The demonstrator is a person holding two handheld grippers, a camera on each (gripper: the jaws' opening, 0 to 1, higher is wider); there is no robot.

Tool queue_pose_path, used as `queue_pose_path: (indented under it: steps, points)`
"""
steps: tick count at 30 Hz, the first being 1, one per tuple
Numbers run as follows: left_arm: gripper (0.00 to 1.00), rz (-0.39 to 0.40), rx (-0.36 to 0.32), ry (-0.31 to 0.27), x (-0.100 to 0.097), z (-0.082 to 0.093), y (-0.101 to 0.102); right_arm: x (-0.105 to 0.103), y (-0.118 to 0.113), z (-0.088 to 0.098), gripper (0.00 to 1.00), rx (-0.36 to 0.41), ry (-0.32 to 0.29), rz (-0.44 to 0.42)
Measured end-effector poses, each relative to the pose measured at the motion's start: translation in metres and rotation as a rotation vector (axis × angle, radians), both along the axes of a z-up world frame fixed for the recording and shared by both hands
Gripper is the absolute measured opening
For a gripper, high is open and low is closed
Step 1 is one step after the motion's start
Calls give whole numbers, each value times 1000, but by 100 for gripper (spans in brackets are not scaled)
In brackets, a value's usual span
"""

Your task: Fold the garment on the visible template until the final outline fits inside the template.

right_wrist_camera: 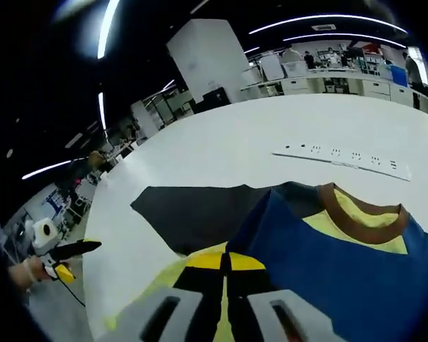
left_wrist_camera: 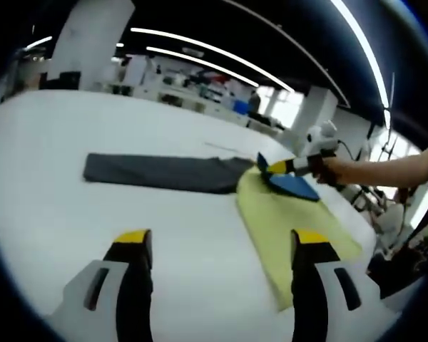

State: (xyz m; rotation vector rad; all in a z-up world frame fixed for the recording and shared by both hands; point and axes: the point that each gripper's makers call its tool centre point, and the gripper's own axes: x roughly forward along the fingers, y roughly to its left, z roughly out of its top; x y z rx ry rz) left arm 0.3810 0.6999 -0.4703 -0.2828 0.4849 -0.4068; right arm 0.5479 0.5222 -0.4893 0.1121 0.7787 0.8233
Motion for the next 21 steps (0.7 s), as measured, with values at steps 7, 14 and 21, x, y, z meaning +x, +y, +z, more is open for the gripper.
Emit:
queue_pose_path:
  steps: [7, 14, 21]
  points:
    - [75, 12, -4, -6, 6, 4, 3, 10, 3, -5, 0, -8, -45, 10]
    - [74, 10, 2, -10, 9, 8, 3, 6, 2, 6, 12, 20, -106, 44]
    - [74, 10, 4, -19, 19, 14, 3, 5, -19, 17, 59, 39, -207, 35]
